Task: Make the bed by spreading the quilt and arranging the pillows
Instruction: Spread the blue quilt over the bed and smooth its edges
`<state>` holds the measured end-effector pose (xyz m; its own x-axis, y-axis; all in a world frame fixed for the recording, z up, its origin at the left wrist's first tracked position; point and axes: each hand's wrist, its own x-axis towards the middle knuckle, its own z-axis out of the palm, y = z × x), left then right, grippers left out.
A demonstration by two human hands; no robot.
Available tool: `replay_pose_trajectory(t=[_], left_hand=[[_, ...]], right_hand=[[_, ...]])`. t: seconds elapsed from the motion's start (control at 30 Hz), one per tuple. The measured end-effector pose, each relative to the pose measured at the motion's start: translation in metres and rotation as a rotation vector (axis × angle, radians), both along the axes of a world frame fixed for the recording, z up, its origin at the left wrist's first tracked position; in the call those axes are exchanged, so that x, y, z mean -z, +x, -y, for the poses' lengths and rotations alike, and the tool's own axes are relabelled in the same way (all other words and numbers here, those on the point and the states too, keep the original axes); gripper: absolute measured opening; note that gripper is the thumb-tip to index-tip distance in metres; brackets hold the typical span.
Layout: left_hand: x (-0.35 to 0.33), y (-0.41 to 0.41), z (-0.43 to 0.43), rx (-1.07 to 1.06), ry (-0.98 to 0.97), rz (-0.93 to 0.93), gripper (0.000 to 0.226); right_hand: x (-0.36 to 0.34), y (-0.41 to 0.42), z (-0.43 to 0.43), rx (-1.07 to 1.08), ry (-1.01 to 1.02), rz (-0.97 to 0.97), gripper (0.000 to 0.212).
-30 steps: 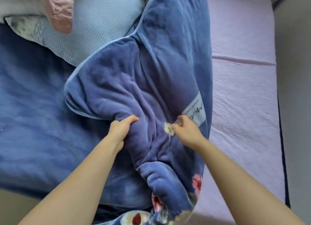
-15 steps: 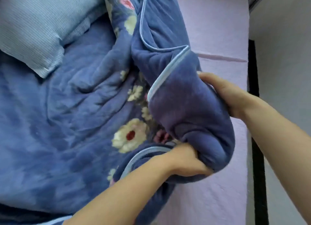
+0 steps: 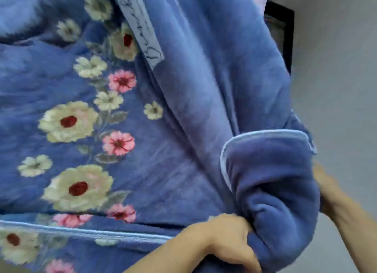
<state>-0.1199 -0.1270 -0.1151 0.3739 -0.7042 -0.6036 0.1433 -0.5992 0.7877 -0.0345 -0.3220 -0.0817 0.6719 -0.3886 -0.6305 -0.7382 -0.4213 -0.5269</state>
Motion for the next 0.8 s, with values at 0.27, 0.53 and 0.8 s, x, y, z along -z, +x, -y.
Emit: replay_pose_trajectory(t=[0.27, 0.53, 0.8], left_hand=[[0.067, -0.06, 0.002, 0.155, 0.229, 0.098, 0.043], [0.056, -0.053, 0.006, -0.798, -0.073, -0.411, 0.063], [0.058, -0.093, 0.116, -0.058, 0.025, -0.172, 0.006]], right_hand=[[0.081, -0.062, 0.038, 0.162, 0.095, -0.177, 0.016], [0.076, -0.031, 0.014, -0.043, 0.138, -0.169, 0.014], [0.06, -0.125, 0.113, -0.139, -0.313, -0.299, 0.018]])
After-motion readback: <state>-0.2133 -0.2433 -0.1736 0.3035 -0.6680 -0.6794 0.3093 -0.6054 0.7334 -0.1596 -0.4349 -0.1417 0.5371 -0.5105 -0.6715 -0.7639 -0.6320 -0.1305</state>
